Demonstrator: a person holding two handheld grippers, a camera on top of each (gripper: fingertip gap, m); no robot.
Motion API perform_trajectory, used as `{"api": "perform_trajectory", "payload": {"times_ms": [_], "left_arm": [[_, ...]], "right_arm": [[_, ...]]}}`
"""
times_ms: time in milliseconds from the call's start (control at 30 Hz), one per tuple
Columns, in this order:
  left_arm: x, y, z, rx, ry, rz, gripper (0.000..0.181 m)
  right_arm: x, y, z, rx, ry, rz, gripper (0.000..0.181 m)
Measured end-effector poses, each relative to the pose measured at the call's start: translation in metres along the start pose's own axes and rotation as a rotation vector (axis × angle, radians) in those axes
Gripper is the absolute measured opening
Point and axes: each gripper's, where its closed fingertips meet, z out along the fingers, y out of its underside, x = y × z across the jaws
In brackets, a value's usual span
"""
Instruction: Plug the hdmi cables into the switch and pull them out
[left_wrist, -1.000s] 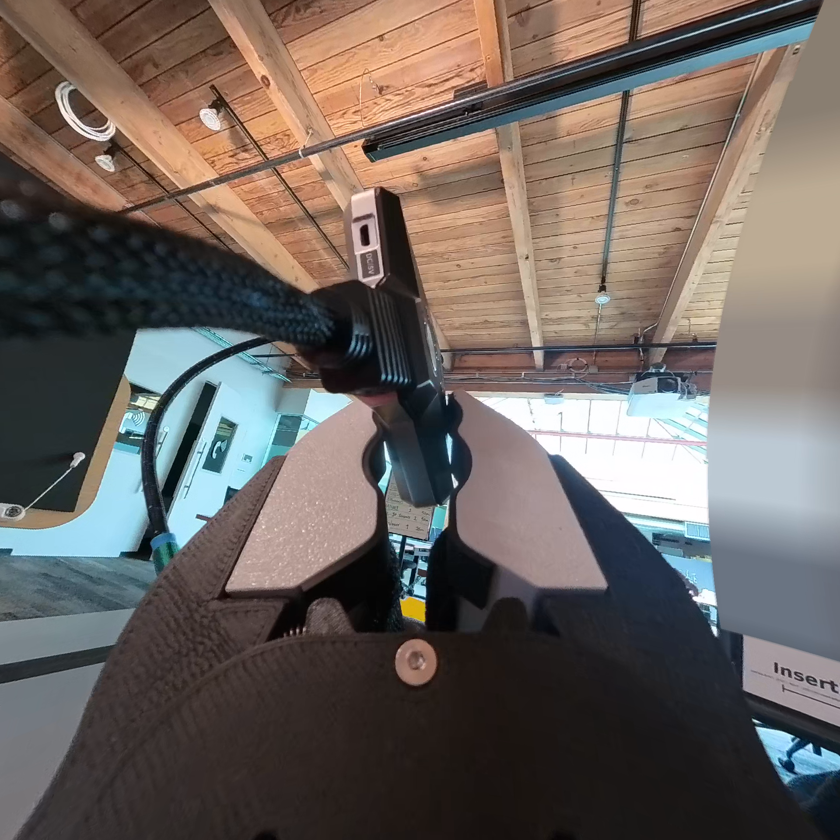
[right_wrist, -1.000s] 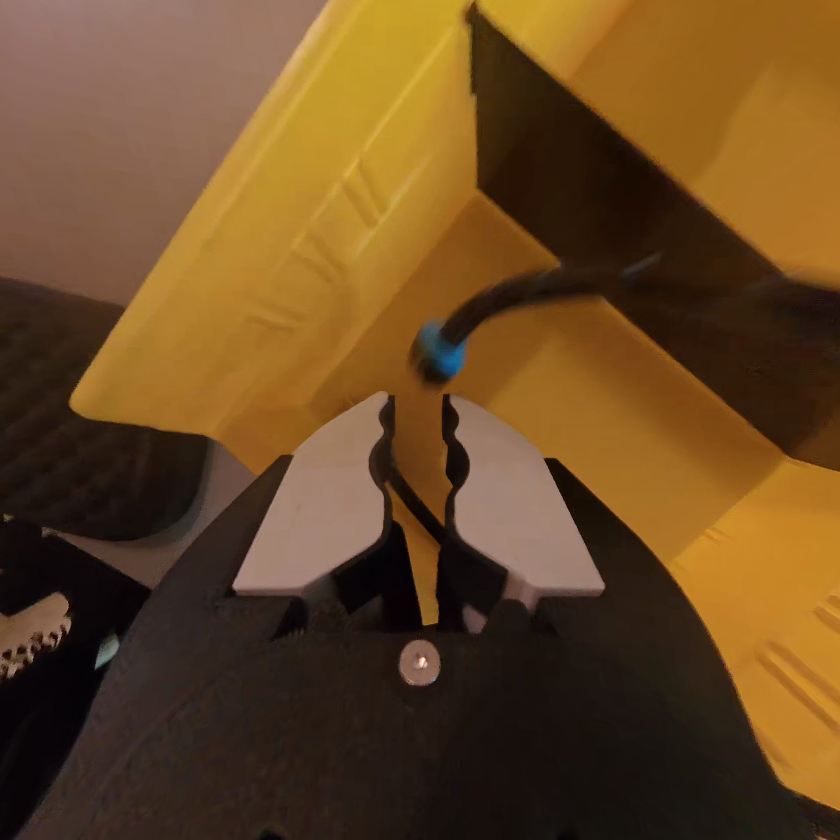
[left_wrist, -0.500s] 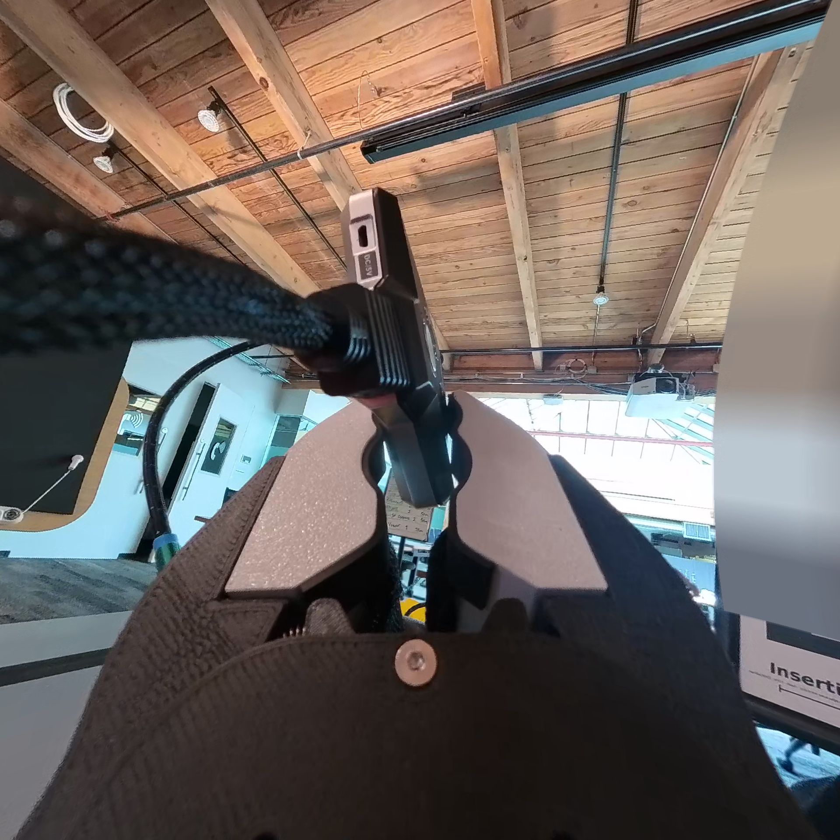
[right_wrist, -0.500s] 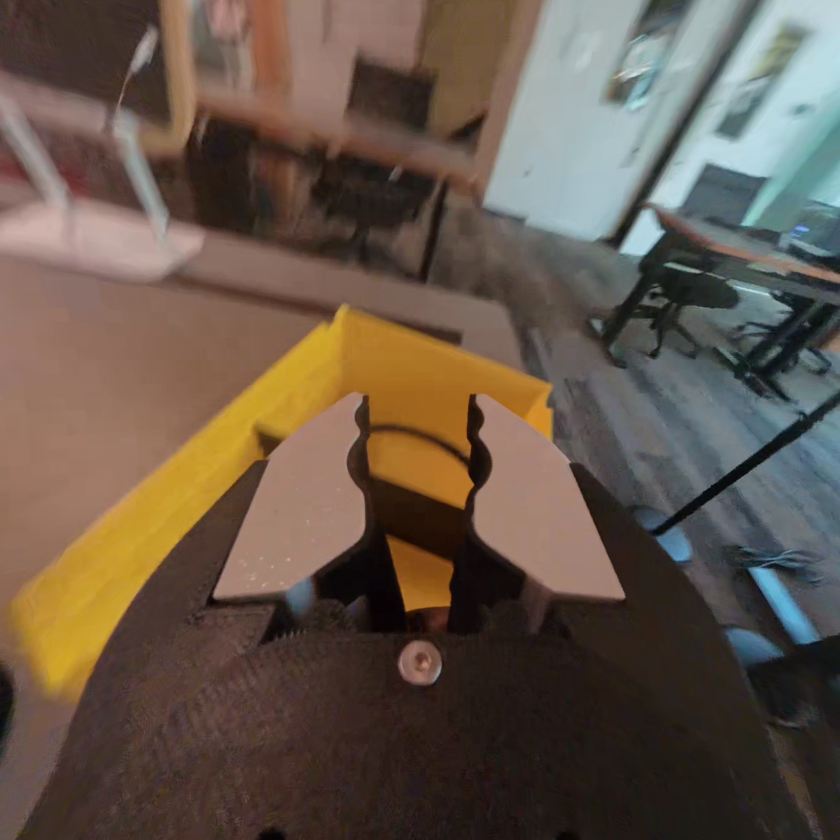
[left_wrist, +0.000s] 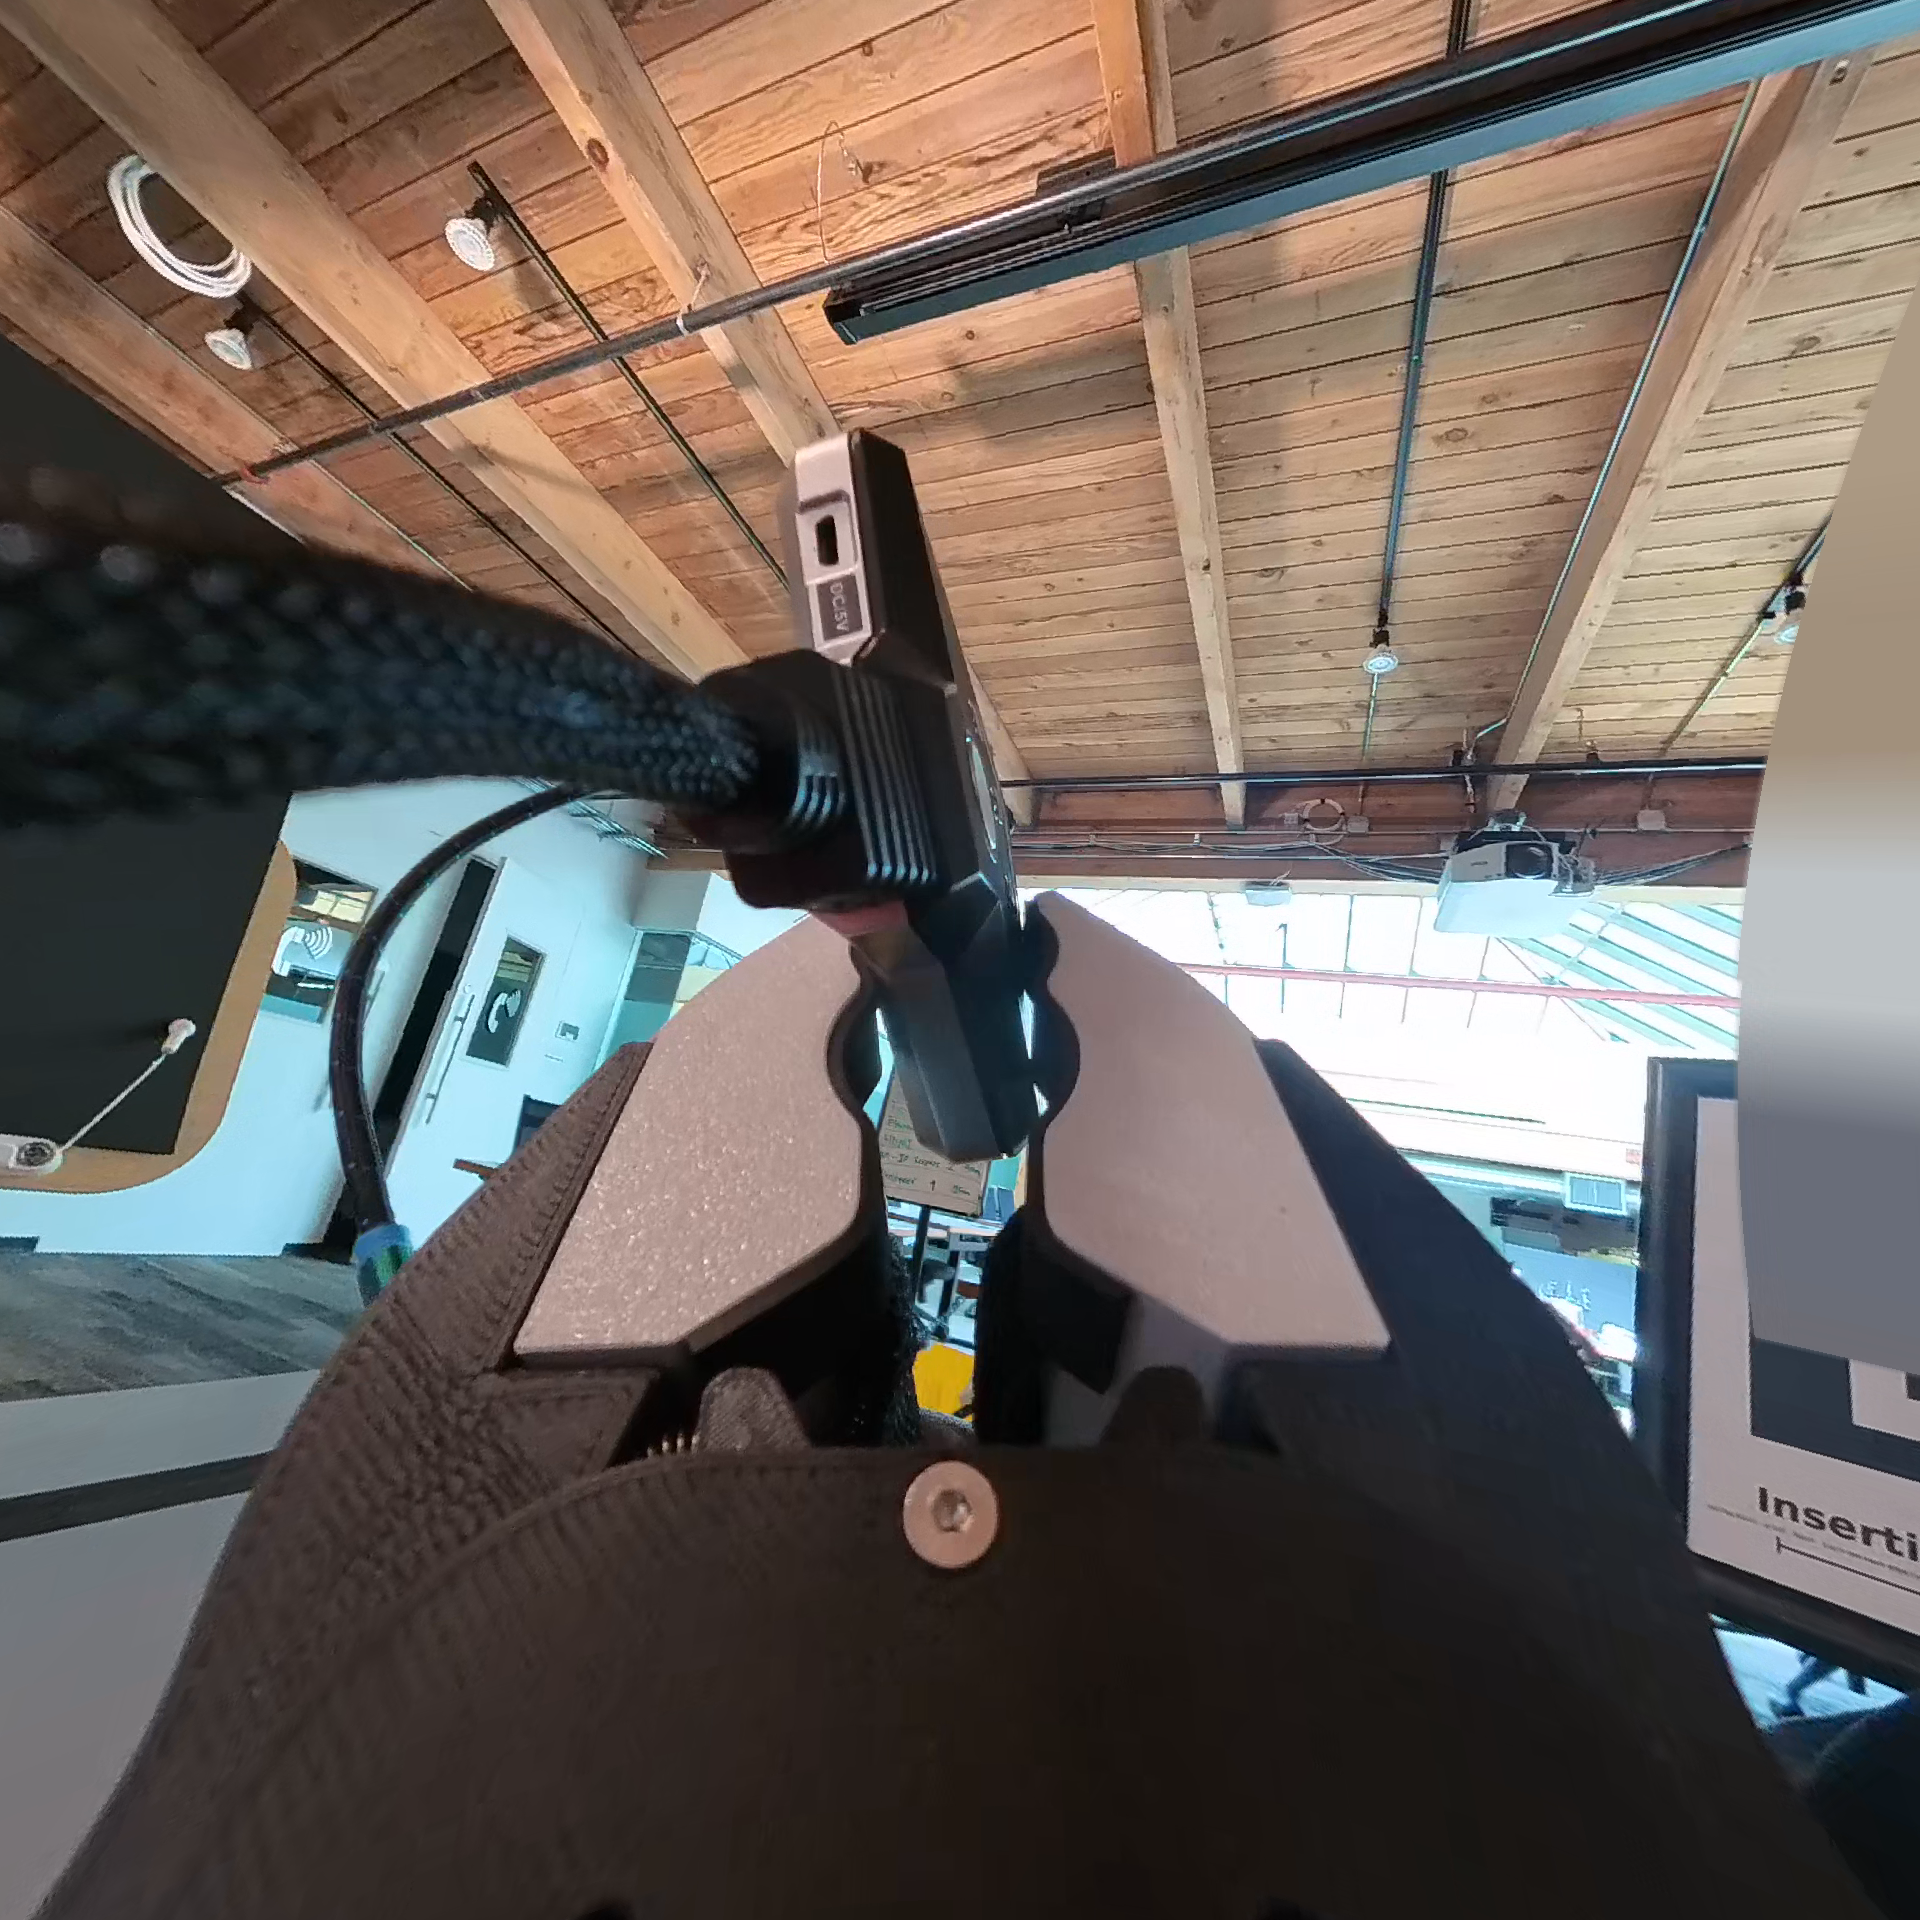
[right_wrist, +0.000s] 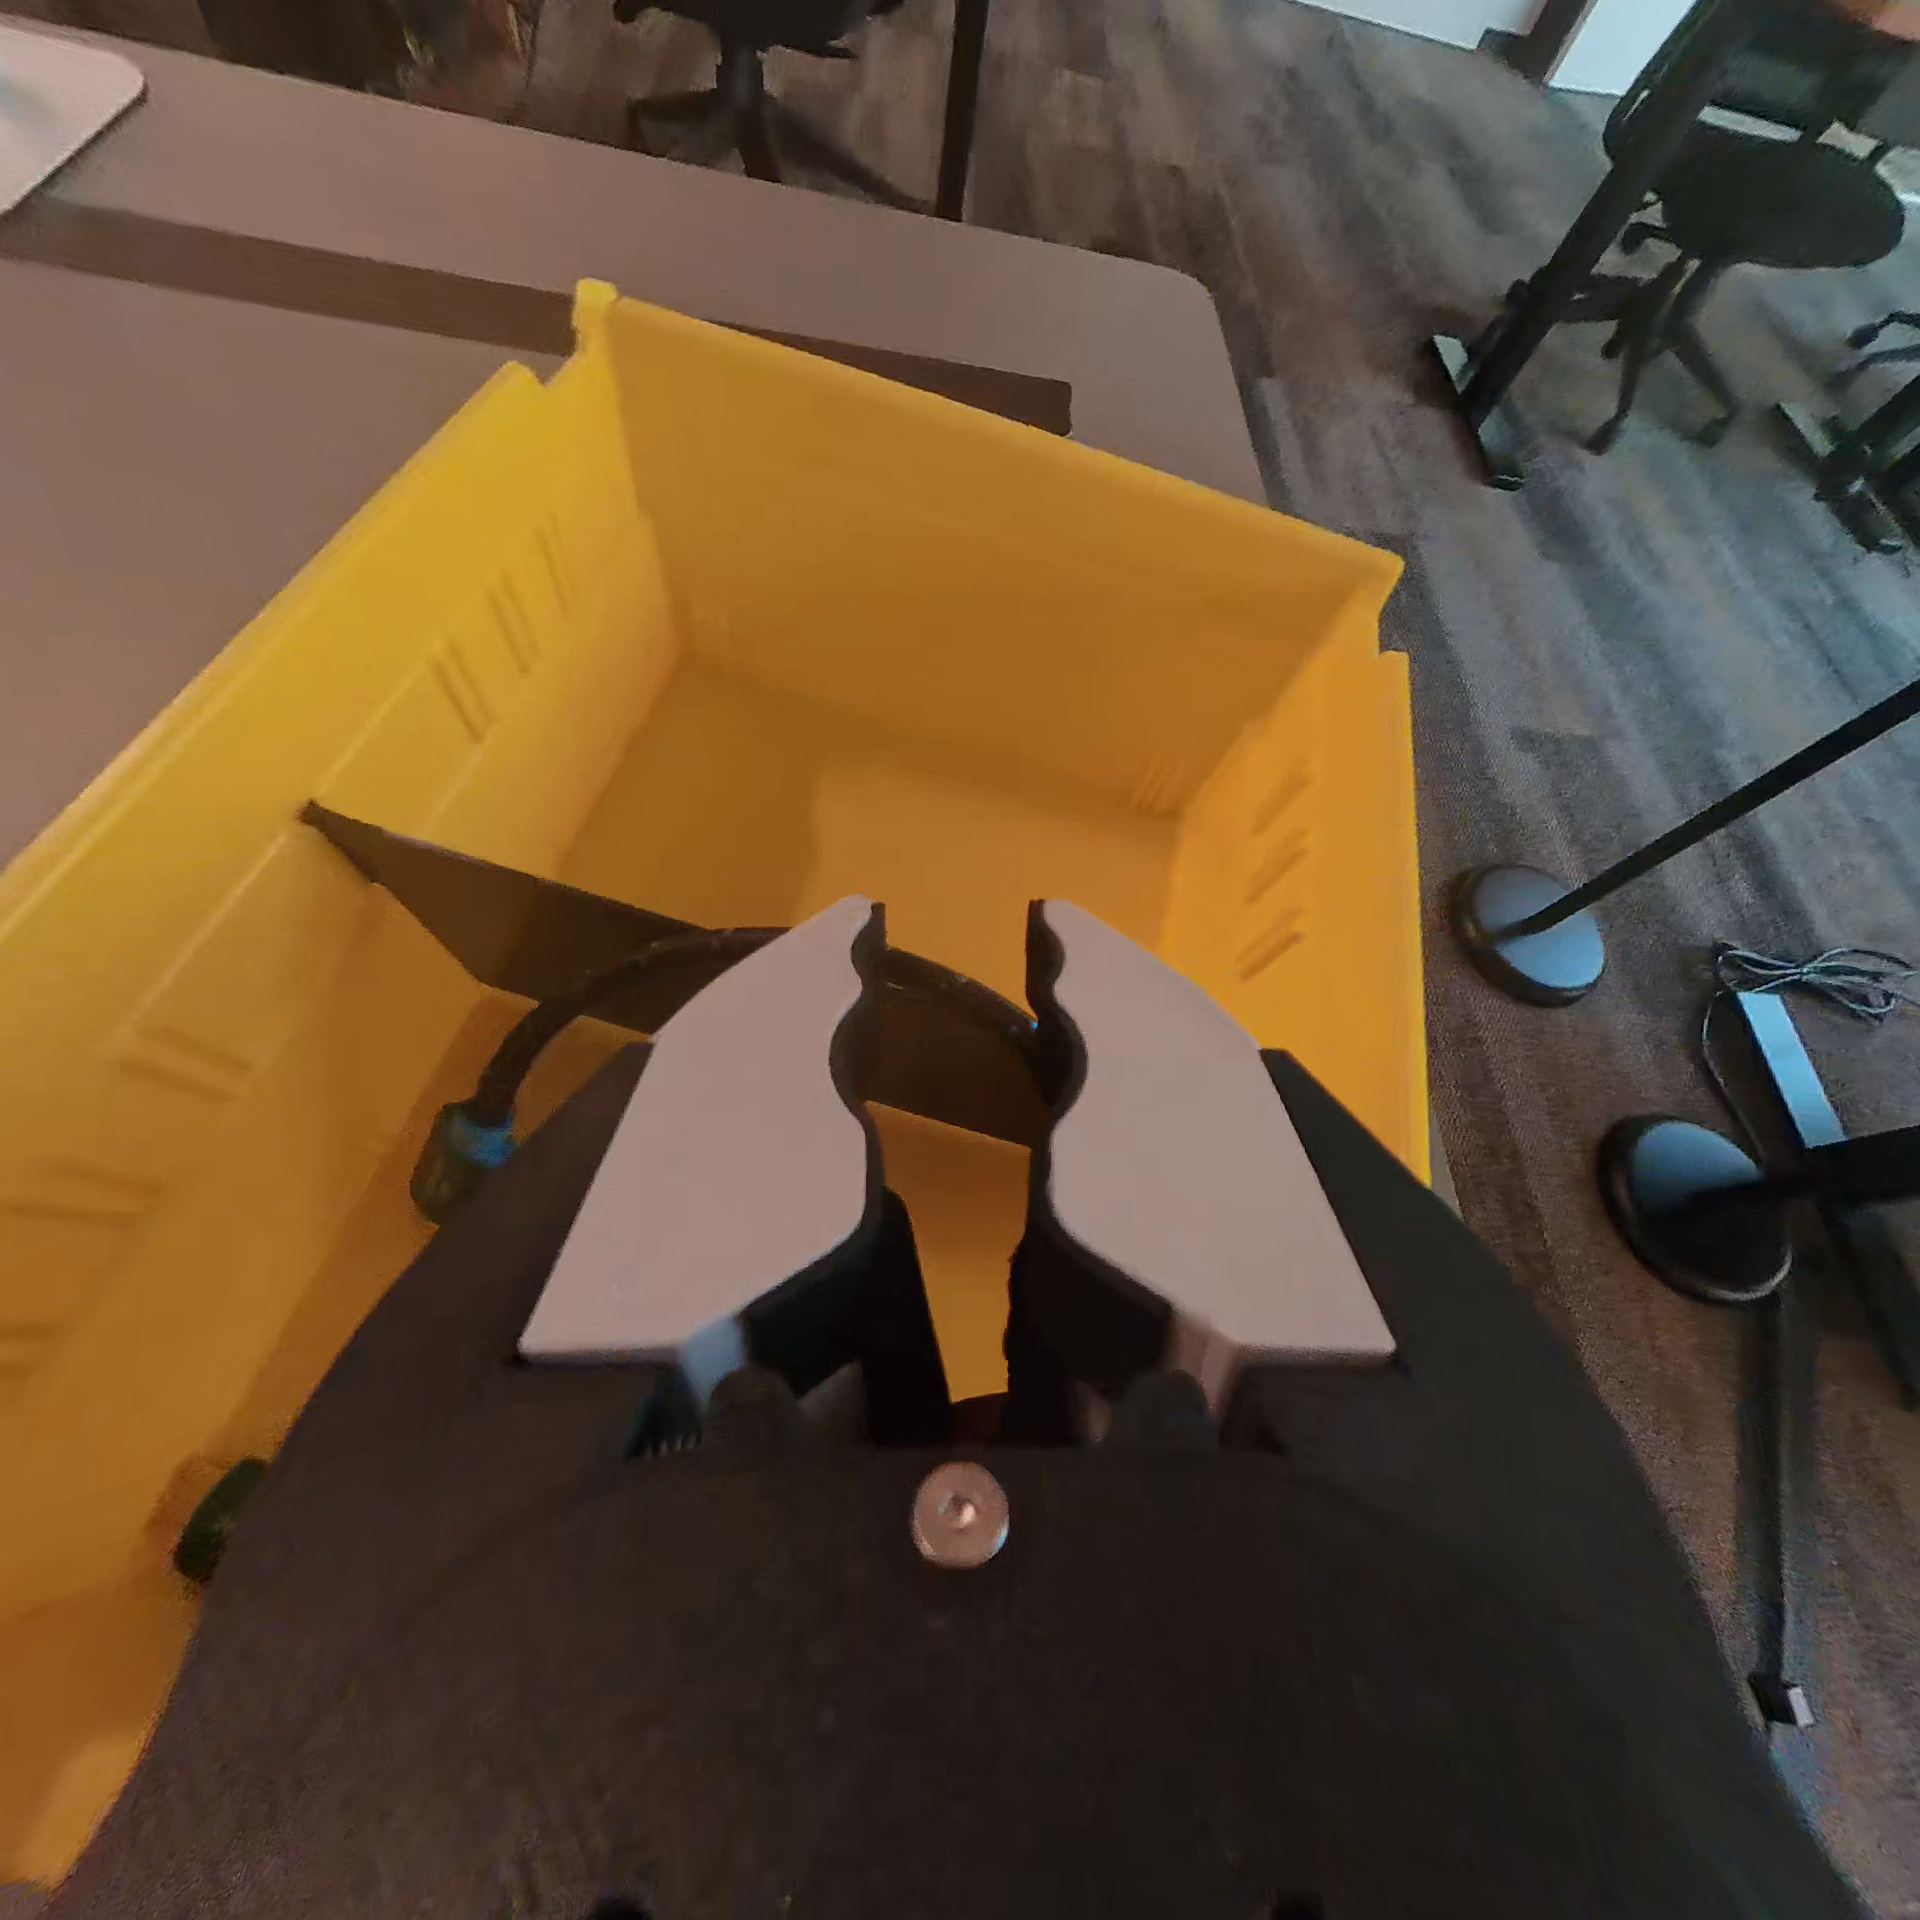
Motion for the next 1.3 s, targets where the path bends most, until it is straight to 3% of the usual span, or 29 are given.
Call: {"api": "perform_trajectory", "payload": {"times_ms": [133, 200, 300, 400, 567, 667, 733, 833, 1000, 1133, 1300], "left_arm": [[0.003, -0.002, 0.0, 0.003, 0.006, 0.013, 0.023], [0.003, -0.001, 0.0, 0.0, 0.007, 0.019, 0.023], [0.0, -0.002, -0.001, -0.005, 0.002, 0.016, 0.024], [-0.002, -0.005, -0.001, -0.005, -0.005, 0.018, 0.024], [0.002, -0.009, -0.001, 0.005, 0.002, -0.009, 0.023], [0.01, -0.004, -0.001, -0.006, 0.015, -0.025, 0.023], [0.016, 0.0, 0.0, -0.017, 0.03, -0.035, 0.023], [0.024, 0.005, 0.001, -0.029, 0.053, -0.052, 0.023], [0.03, 0.016, 0.001, -0.052, 0.062, -0.075, 0.023], [0.029, 0.02, 0.001, -0.058, 0.06, -0.106, 0.023], [0.031, 0.029, 0.002, -0.081, 0.074, -0.122, 0.023]], "right_arm": [[-0.016, 0.005, -0.001, -0.053, -0.076, -0.027, 0.021], [-0.024, 0.006, -0.007, -0.073, -0.13, -0.026, 0.029], [-0.031, -0.014, -0.026, 0.017, -0.158, -0.009, 0.036], [-0.05, -0.063, -0.064, 0.288, -0.269, 0.068, 0.049], [-0.109, -0.149, -0.182, 0.933, -0.69, 0.289, 0.056], [-0.139, -0.168, -0.24, 1.234, -0.882, 0.435, 0.052], [-0.169, -0.17, -0.26, 1.317, -1.005, 0.508, 0.052], [-0.235, -0.163, -0.267, 1.248, -1.223, 0.522, 0.051], [-0.336, -0.134, -0.263, 0.972, -1.522, 0.447, 0.064], [-0.369, -0.121, -0.257, 0.865, -1.584, 0.453, 0.064], [-0.384, -0.116, -0.259, 0.854, -1.564, 0.418, 0.06]]}}
